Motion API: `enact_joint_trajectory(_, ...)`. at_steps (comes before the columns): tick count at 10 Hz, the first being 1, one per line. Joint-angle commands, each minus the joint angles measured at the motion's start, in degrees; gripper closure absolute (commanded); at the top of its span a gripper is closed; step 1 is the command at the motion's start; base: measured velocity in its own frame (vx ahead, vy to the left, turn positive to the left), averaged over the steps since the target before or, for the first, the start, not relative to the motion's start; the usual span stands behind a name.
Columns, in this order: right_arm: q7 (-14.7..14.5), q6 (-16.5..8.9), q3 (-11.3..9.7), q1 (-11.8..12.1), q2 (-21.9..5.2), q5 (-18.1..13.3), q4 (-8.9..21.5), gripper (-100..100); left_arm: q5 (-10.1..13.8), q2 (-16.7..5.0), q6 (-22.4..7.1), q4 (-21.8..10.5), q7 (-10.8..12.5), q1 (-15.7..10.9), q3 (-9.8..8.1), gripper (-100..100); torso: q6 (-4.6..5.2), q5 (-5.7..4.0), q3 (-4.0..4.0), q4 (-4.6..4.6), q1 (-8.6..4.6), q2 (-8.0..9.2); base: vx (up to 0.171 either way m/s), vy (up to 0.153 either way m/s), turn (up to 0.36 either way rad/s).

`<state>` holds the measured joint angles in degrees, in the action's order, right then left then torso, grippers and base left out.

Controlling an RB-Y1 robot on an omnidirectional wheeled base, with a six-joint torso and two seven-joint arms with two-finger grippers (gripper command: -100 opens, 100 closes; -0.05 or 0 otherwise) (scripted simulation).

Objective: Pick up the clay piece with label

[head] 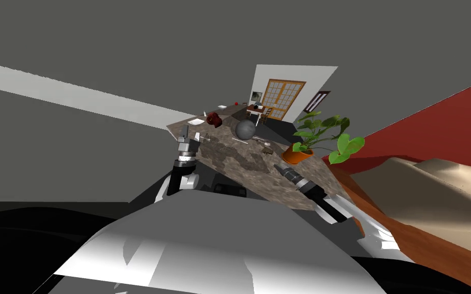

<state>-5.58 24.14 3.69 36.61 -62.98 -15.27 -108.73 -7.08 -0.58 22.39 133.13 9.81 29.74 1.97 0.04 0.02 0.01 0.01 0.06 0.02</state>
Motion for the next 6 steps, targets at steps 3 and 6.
enact_joint_trajectory(3, -0.44, -0.19, -0.96, 1.09, -6.11, -1.66, 4.54, -100, 0.0, 0.0, 0.0, 0.0, 0.0, 0.0, 0.0, 0, -0.01, 0.01, -0.01, 0.0, 0.05, -0.01, 0.002, 0.041, 0.201)
enact_joint_trajectory(6, -0.71, -0.36, -1.57, 1.72, -11.42, -2.45, 6.7, -100, 0.0, 0.0, 0.0, 0.0, 0.0, -0.01, 0.01, 0, -0.04, 0.01, -0.03, -0.01, 0.06, -0.05, 0.01, 0.032, 0.143)
